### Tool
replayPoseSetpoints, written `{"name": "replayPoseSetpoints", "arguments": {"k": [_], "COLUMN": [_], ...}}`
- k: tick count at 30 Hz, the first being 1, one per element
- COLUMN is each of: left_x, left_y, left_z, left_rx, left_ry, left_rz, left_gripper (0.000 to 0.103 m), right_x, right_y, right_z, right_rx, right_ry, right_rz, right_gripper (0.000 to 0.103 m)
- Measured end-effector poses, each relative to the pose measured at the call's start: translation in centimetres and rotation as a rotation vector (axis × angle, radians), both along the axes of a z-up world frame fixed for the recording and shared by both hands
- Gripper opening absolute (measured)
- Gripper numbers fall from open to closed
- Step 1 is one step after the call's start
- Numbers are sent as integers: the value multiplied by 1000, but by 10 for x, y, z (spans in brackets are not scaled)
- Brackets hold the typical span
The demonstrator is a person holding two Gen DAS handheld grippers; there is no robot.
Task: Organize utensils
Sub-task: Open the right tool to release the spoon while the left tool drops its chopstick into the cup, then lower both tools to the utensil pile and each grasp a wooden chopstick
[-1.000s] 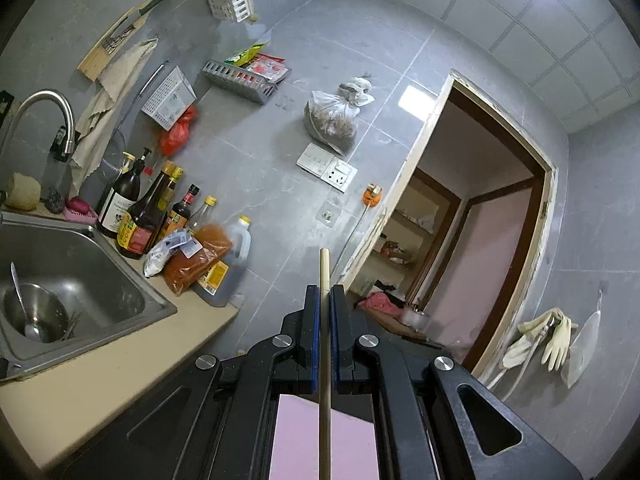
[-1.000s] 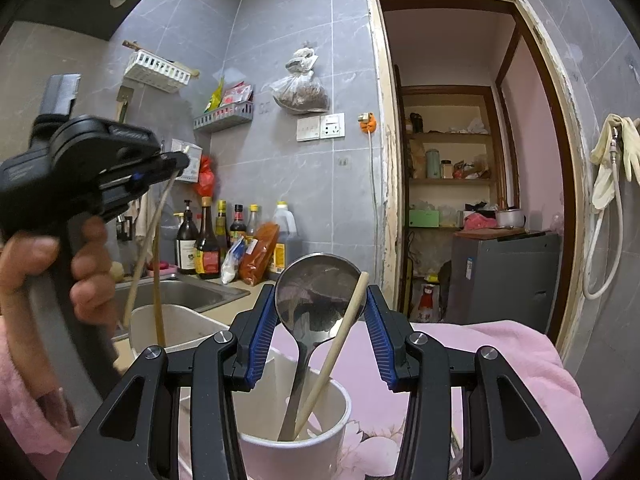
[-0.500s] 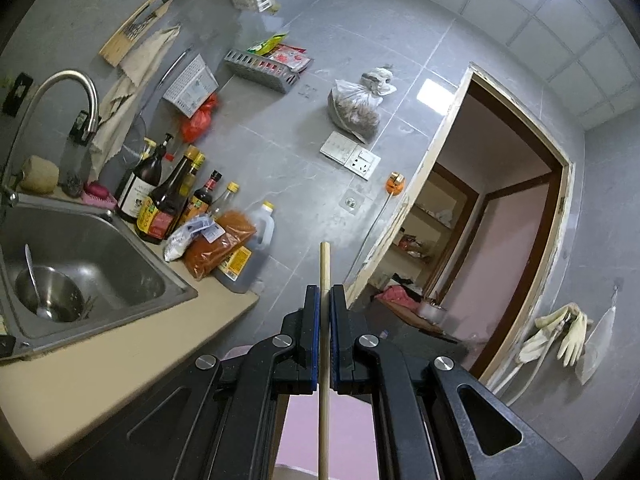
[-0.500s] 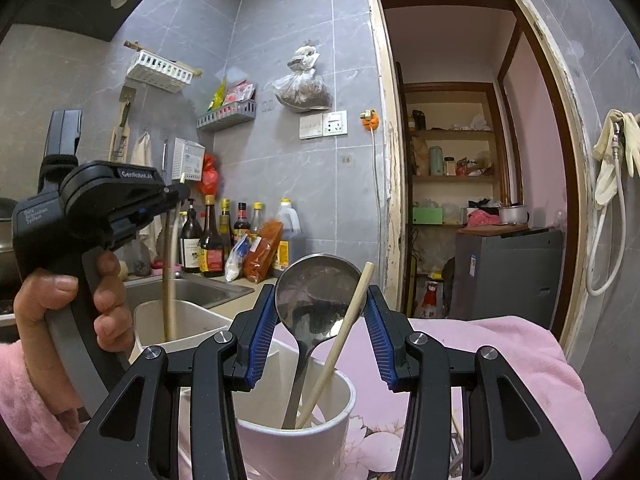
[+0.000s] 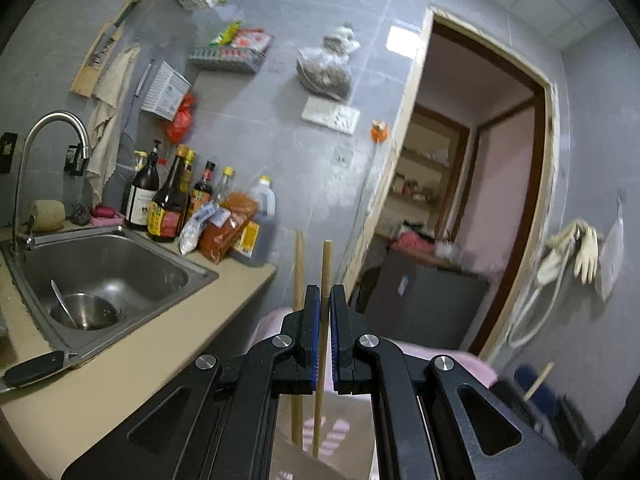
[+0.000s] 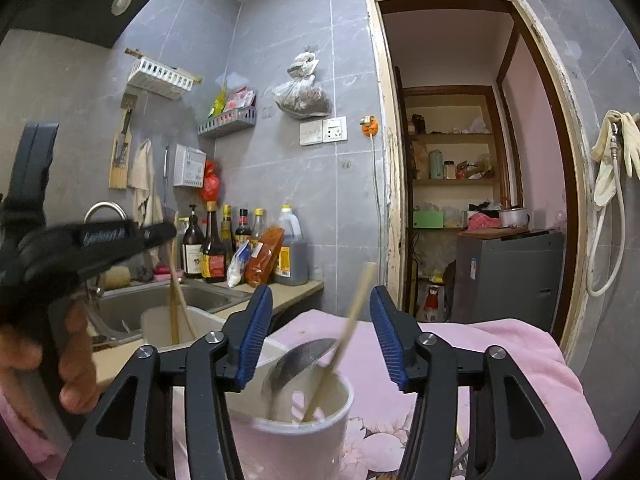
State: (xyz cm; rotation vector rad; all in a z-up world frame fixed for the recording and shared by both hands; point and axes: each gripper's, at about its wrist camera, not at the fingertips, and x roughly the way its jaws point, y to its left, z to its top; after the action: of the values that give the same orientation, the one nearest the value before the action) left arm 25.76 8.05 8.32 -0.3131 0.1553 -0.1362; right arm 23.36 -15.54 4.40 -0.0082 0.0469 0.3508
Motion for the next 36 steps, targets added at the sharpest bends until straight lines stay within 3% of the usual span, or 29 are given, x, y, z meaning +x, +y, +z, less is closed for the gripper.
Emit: {"name": "replayPoseSetpoints", "arguments": {"k": [4,6,8,13,17,23,29,36], "left_x": [-3,-5,-9,-21,-37,-61,-81,-91], "left_y": [-5,-9,-11,-13,-23,-51,-86,-132], "left_z": [-4,-4,-3,5,12,17,13,-11], "left_rx": [43,71,79,87,112,187,230,329], "left_ry": [57,75,77,59,20,-42,-66,14], "left_rz": [-52,-74,-99,-122,-149,-195,-280,-366], "left_gripper": [5,11,29,43,75,98,100,100], "right_x": [-3,-6,-10,-22,-33,-47,-55,-53], "right_y": [-2,-4,-9,-27,-49,-84,-114,-142], "right_z": [9,15,24,42,54,62,56,35], "right_rx": [11,21,30,37,38,27,-5,-92], "right_ry": [-21,-32,-50,-89,-106,-96,-65,42], "right_rz": [-2,-4,-14,-55,-89,-138,-190,-246], "right_gripper": [58,70,75,86,103,103,103,103]}}
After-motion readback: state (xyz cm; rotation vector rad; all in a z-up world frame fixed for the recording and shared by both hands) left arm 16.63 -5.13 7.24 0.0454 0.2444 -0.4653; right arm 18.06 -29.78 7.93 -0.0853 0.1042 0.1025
